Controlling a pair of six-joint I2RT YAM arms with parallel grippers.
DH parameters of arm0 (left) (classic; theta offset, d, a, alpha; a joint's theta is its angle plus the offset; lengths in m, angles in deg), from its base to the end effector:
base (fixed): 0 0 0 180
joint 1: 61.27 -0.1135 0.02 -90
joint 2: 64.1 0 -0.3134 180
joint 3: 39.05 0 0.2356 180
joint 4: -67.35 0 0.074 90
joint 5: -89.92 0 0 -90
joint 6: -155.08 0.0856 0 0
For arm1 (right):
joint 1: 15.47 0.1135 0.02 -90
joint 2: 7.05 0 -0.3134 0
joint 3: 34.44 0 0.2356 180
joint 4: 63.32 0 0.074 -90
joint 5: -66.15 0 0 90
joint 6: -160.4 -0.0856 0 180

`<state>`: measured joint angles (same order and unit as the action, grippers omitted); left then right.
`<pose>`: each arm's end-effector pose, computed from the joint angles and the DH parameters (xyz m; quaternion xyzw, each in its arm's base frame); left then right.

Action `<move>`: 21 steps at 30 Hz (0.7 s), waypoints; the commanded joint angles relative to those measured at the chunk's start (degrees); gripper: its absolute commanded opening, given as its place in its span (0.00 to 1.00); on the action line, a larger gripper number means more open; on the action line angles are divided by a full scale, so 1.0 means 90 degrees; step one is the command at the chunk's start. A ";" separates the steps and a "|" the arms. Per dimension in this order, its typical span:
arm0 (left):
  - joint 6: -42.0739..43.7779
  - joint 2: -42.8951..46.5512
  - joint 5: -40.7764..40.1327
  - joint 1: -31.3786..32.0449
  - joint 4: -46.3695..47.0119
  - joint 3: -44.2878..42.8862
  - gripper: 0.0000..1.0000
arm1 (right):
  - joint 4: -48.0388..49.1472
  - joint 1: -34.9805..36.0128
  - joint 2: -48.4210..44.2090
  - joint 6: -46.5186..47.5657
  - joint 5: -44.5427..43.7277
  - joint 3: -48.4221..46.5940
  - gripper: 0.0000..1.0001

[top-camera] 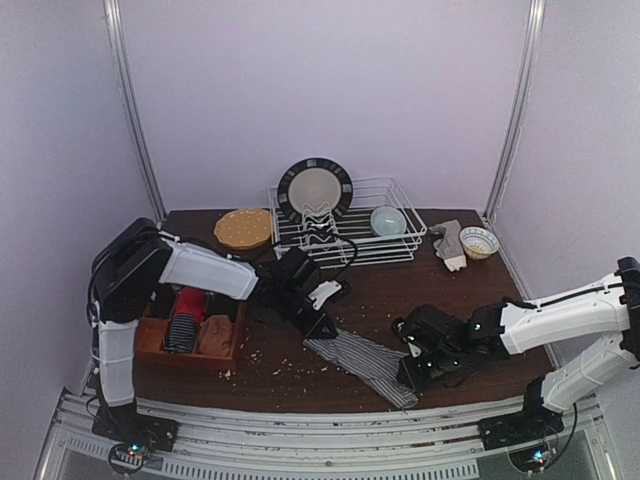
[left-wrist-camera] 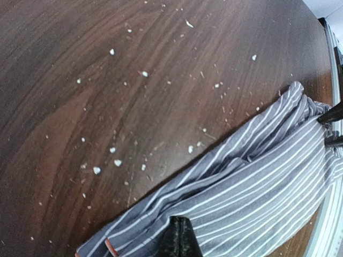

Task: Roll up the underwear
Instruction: Rotate the underwear at the center of the board.

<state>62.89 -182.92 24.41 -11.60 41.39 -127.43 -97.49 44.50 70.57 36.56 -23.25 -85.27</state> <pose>0.2695 -0.3723 0.1422 0.4328 0.8317 -0.3061 0.1652 0.1196 0.2087 0.1739 -0.2201 0.9427 0.1865 0.1676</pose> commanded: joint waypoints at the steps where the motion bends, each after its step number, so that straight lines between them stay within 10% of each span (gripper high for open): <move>1: -0.0042 -0.0353 -0.0367 -0.0093 -0.0012 0.0069 0.00 | -0.0342 0.0061 -0.0228 -0.0021 -0.0087 -0.0044 0.31; 6: 0.0109 0.0112 -0.0270 -0.0091 -0.0129 0.0181 0.00 | -0.0958 0.0393 -0.0867 0.0267 -0.0244 -0.0709 0.44; 13: 0.0351 0.1197 -0.0266 -0.0098 -0.0602 0.0000 0.47 | -0.0786 0.1151 -0.0381 0.0282 -0.0144 -0.1158 0.42; 21: 0.0109 0.1527 -0.1031 -0.0167 -0.0342 0.0365 0.47 | -0.0199 0.1507 0.0866 0.0269 0.0172 -0.1224 0.31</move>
<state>65.23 -170.11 19.56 -12.27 36.47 -126.86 -100.40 57.52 75.18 38.96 -22.39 -95.87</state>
